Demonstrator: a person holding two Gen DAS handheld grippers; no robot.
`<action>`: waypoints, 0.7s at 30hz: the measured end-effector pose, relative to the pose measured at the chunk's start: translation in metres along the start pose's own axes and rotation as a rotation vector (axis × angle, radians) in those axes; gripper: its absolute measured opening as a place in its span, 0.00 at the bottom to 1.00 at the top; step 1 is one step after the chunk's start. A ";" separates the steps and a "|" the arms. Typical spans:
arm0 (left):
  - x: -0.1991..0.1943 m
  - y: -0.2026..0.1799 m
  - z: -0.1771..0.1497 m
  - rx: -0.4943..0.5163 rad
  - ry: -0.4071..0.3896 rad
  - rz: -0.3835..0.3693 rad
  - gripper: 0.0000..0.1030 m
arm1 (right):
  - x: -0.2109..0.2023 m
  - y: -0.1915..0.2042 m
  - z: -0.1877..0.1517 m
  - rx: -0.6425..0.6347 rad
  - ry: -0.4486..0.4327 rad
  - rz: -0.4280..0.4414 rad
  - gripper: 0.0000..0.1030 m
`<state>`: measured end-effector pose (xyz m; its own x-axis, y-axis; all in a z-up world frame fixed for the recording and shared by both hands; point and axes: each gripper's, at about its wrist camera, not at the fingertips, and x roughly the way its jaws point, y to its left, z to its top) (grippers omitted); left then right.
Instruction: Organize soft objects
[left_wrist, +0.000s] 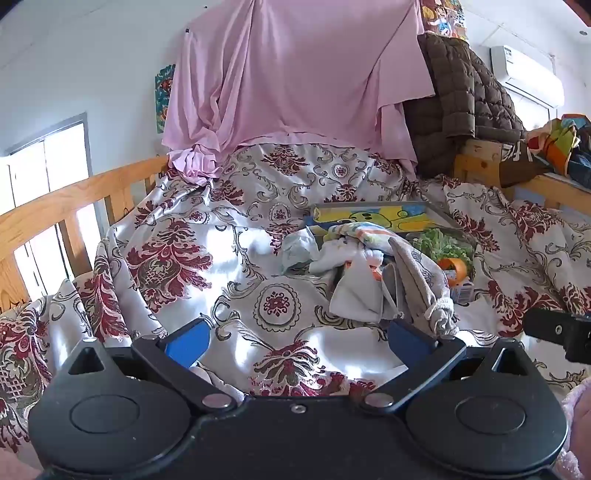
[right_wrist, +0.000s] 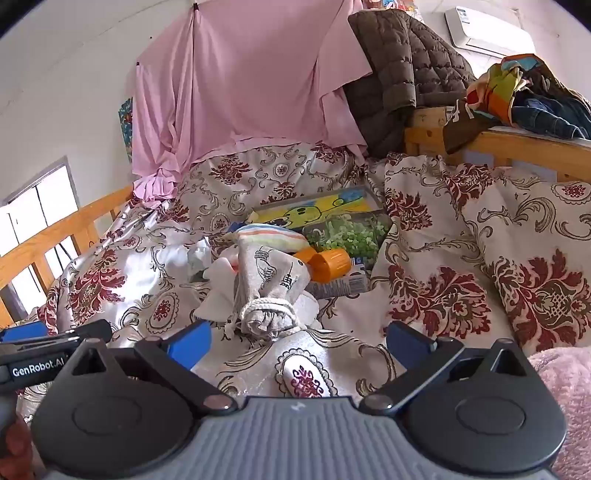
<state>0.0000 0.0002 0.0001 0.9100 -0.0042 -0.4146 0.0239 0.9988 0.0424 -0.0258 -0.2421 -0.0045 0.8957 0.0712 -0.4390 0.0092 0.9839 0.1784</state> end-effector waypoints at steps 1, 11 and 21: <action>0.000 0.000 0.000 -0.004 0.003 -0.003 0.99 | 0.000 0.000 0.001 0.001 -0.001 0.000 1.00; -0.005 -0.004 0.004 -0.002 -0.006 -0.012 0.99 | 0.003 0.000 0.000 0.009 0.001 0.006 1.00; -0.003 0.001 0.002 -0.017 -0.021 -0.013 0.99 | 0.002 -0.001 -0.001 0.008 0.002 0.007 1.00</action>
<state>-0.0019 0.0014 0.0031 0.9181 -0.0183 -0.3958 0.0293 0.9993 0.0216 -0.0246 -0.2423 -0.0069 0.8948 0.0784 -0.4395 0.0063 0.9821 0.1881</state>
